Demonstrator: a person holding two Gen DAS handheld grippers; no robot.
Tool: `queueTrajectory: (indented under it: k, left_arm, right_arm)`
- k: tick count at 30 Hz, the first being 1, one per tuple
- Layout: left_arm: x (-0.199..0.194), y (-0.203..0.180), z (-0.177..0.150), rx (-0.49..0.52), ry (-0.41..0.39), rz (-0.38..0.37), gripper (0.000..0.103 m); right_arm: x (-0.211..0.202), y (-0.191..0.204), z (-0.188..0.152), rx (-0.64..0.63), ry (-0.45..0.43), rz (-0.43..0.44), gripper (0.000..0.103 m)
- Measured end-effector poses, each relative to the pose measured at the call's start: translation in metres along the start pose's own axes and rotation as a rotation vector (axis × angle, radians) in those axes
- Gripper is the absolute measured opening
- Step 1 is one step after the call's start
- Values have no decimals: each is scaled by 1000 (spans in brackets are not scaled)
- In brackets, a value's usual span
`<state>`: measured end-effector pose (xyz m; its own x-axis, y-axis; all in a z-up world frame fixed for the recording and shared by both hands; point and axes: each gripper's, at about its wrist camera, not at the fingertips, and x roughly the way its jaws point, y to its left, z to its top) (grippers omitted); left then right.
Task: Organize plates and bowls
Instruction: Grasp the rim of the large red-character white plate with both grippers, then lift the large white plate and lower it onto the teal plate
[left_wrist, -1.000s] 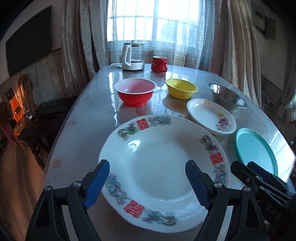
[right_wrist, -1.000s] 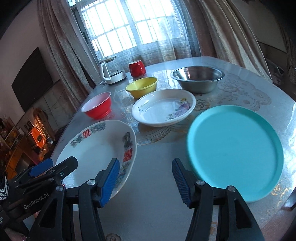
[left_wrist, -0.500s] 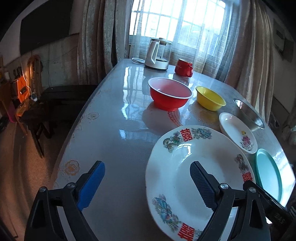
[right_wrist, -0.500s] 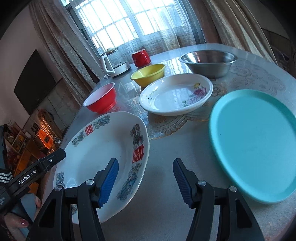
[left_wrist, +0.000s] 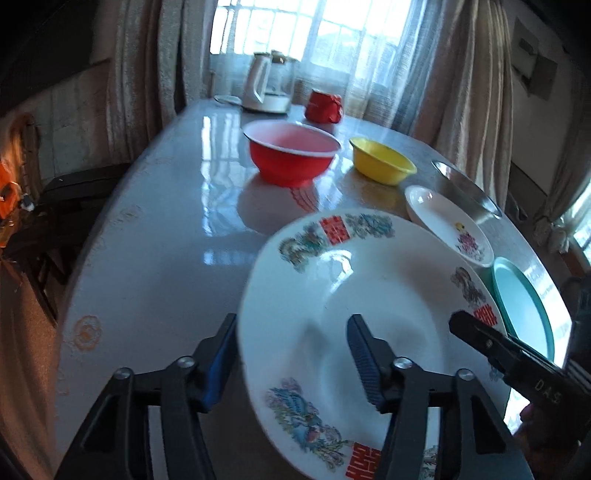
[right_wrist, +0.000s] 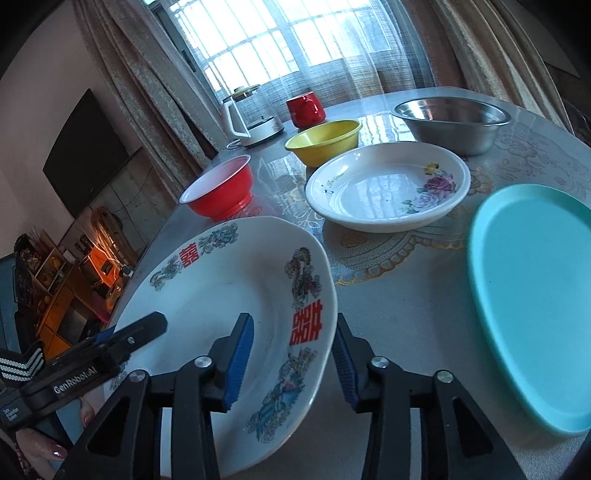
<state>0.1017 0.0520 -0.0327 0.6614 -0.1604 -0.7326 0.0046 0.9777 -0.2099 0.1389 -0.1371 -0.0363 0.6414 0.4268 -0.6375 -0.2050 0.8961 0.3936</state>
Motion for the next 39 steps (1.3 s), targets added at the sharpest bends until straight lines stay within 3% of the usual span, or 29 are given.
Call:
queueTrajectory:
  k: [4, 8, 20, 39]
  left_arm:
    - [-1, 1, -1, -10, -1, -43, 50]
    - [-3, 6, 0, -26, -3, -30, 35]
    - [-11, -11, -9, 44, -14, -77, 35]
    - [-21, -101, -19, 207, -19, -212, 35]
  right_arm:
    - [3, -2, 1, 9, 13, 30, 29]
    - [5, -6, 1, 29, 14, 54, 26]
    - [-22, -3, -8, -24, -42, 29, 25]
    - [-104, -58, -19, 64, -147, -67, 25]
